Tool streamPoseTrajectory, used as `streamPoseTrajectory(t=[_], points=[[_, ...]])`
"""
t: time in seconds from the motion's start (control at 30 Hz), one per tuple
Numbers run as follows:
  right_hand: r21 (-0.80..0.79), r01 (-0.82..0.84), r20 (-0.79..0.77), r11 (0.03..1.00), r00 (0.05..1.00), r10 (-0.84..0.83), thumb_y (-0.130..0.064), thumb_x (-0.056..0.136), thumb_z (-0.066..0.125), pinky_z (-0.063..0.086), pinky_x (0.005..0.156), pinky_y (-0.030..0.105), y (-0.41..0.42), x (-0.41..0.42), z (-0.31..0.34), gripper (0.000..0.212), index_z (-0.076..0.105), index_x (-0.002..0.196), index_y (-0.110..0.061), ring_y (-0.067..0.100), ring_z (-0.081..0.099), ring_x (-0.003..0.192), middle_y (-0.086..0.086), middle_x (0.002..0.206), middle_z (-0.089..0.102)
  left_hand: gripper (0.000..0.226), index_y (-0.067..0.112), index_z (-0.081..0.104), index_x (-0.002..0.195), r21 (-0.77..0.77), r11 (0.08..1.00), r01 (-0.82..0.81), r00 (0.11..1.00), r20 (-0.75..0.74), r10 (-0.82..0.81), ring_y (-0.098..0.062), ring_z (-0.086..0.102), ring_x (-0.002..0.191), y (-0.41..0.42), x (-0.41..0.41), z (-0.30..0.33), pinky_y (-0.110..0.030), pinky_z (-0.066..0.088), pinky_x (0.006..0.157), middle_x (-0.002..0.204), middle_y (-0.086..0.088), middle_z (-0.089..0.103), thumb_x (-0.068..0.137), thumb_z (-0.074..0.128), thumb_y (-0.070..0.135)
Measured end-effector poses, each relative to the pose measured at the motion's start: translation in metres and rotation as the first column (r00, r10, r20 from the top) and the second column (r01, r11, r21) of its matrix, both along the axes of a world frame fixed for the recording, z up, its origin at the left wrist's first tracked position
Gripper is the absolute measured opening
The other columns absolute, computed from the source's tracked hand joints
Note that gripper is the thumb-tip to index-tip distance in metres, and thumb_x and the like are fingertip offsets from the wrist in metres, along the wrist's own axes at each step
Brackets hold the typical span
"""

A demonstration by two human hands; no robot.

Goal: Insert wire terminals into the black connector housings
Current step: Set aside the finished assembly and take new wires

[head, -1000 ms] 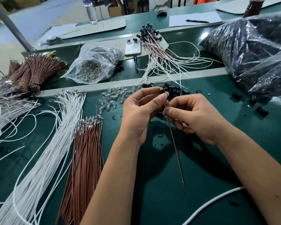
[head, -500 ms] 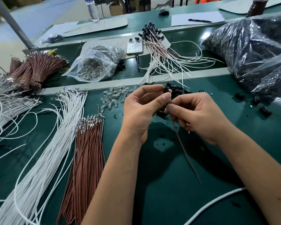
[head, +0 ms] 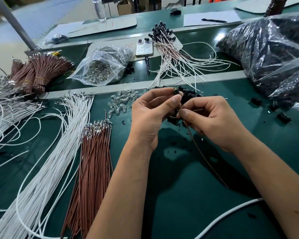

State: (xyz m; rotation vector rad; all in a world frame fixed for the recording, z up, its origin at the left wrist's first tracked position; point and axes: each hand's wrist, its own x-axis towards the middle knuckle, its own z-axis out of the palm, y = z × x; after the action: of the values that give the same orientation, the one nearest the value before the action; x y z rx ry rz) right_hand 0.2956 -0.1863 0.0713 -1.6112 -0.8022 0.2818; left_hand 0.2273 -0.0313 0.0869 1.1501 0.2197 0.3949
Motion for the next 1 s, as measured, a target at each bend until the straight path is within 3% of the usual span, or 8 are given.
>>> streamPoseTrajectory(t=[0.13,0.4,0.5,0.63,0.77,0.87,1.0], points=[[-0.055,-0.011,0.045,0.998,0.999,0.013,-0.005,0.097,0.070,0.034,0.051,0.006,-0.001,-0.001,0.002,0.018,0.074,0.080,-0.010,-0.001,0.047,0.047,-0.017,0.055,0.057,0.016,0.010,0.075,0.088,-0.032,0.999,-0.028,1.000,0.012,0.029,-0.015,0.069,0.067,0.004,0.000,-0.001,-0.021,0.054,0.064,0.086,-0.011,0.077,0.077,0.077,-0.002],[-0.096,-0.011,0.053,0.995,0.998,0.016,-0.012,0.098,0.071,0.030,0.049,0.024,-0.001,0.001,0.002,0.020,0.072,0.079,-0.016,0.013,0.038,0.053,0.002,0.059,0.050,0.022,0.008,0.075,0.088,-0.097,0.995,-0.029,0.995,0.091,0.038,-0.015,0.071,0.069,0.003,0.000,-0.002,-0.021,0.055,0.066,0.084,-0.008,0.077,0.068,0.076,0.002],[-0.062,0.046,0.085,0.997,0.996,-0.041,-0.012,0.097,0.073,0.039,0.055,0.022,0.000,0.002,-0.002,0.014,0.074,0.084,-0.017,0.009,0.050,0.058,0.005,0.066,0.063,0.024,0.008,0.074,0.092,-0.032,0.999,0.028,0.988,0.150,-0.023,-0.016,0.071,0.078,0.003,0.000,-0.002,-0.024,0.056,0.074,0.090,-0.010,0.077,0.068,0.078,0.002],[0.002,0.127,0.191,0.992,0.974,-0.125,-0.011,0.096,0.074,0.040,0.065,0.014,0.003,0.002,-0.006,0.012,0.075,0.089,-0.021,-0.001,0.054,0.063,-0.016,0.070,0.063,0.028,0.006,0.074,0.095,0.073,0.995,0.070,0.984,0.156,-0.081,-0.023,0.070,0.092,0.000,-0.001,-0.001,-0.036,0.056,0.092,0.098,-0.013,0.076,0.070,0.081,-0.004],[0.015,0.207,0.351,0.978,0.915,-0.199,-0.019,0.095,0.075,0.041,0.066,0.019,0.003,0.005,-0.005,0.004,0.078,0.092,-0.017,0.006,0.057,0.068,-0.012,0.076,0.061,0.026,0.005,0.074,0.088,0.110,0.993,0.033,0.982,0.179,-0.052,-0.029,0.063,0.095,-0.004,-0.001,0.001,-0.039,0.054,0.089,0.094,-0.010,0.076,0.065,0.079,-0.005],[0.056,0.230,0.386,0.972,0.893,-0.233,-0.021,0.095,0.075,0.043,0.065,0.024,0.003,0.006,-0.005,0.003,0.076,0.095,-0.024,0.009,0.059,0.068,-0.013,0.080,0.062,0.027,0.001,0.071,0.089,0.167,0.985,0.032,0.976,0.205,-0.066,-0.023,0.067,0.092,-0.003,-0.001,0.001,-0.038,0.053,0.087,0.094,-0.009,0.075,0.069,0.075,-0.017],[0.110,0.234,0.384,0.966,0.886,-0.259,-0.010,0.092,0.075,0.049,0.064,0.028,0.004,0.006,-0.004,0.023,0.073,0.101,-0.031,0.017,0.065,0.068,-0.013,0.086,0.065,0.033,0.001,0.070,0.091,0.220,0.975,0.019,0.968,0.239,-0.073,-0.016,0.070,0.089,-0.003,-0.001,0.002,-0.030,0.056,0.084,0.094,-0.007,0.075,0.069,0.073,-0.023]])
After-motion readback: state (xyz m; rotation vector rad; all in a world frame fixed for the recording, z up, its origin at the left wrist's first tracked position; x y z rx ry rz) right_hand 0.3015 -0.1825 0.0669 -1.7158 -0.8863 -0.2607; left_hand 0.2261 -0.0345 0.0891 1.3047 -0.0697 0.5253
